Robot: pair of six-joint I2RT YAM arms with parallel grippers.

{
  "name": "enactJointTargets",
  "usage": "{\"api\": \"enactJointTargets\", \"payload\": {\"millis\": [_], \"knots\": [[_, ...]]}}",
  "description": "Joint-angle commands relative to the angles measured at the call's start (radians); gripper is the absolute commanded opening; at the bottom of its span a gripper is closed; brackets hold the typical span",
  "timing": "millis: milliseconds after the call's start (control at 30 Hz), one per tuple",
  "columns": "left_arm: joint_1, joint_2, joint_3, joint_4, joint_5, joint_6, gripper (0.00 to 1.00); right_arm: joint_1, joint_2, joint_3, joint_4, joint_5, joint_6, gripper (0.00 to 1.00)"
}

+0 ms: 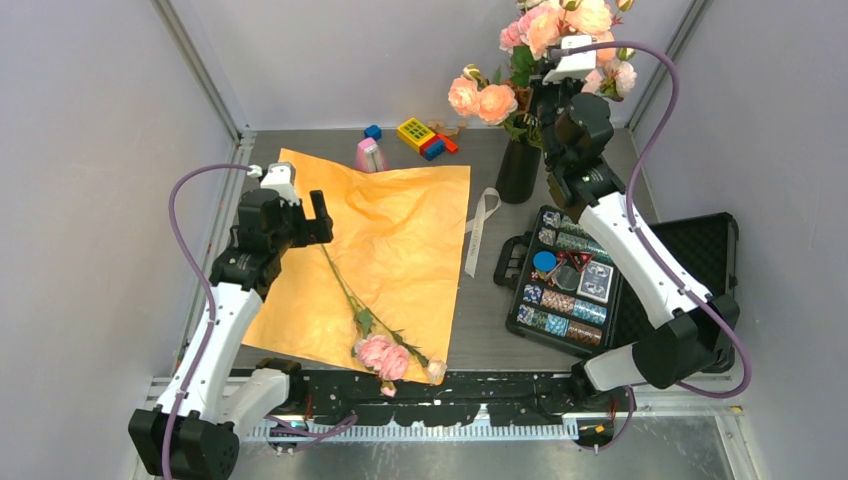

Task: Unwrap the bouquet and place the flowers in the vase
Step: Insert the fake flower into the vase.

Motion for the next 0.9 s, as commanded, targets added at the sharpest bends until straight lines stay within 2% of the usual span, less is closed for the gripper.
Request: {"api": "enactJointTargets", "payload": {"millis": [0,867], "knots": [[0.006,-0.016,-0.001,0.032,-0.006,0.007,0.98,-0.003,0.01,-0.022,0.095,-0.002,0.039,0.0],[0.006,-0.014,-0.003,0.033,0.002,0.017,0.98,-0.003,0.067,-0.202,0.167,0.09,0.048,0.0]]}}
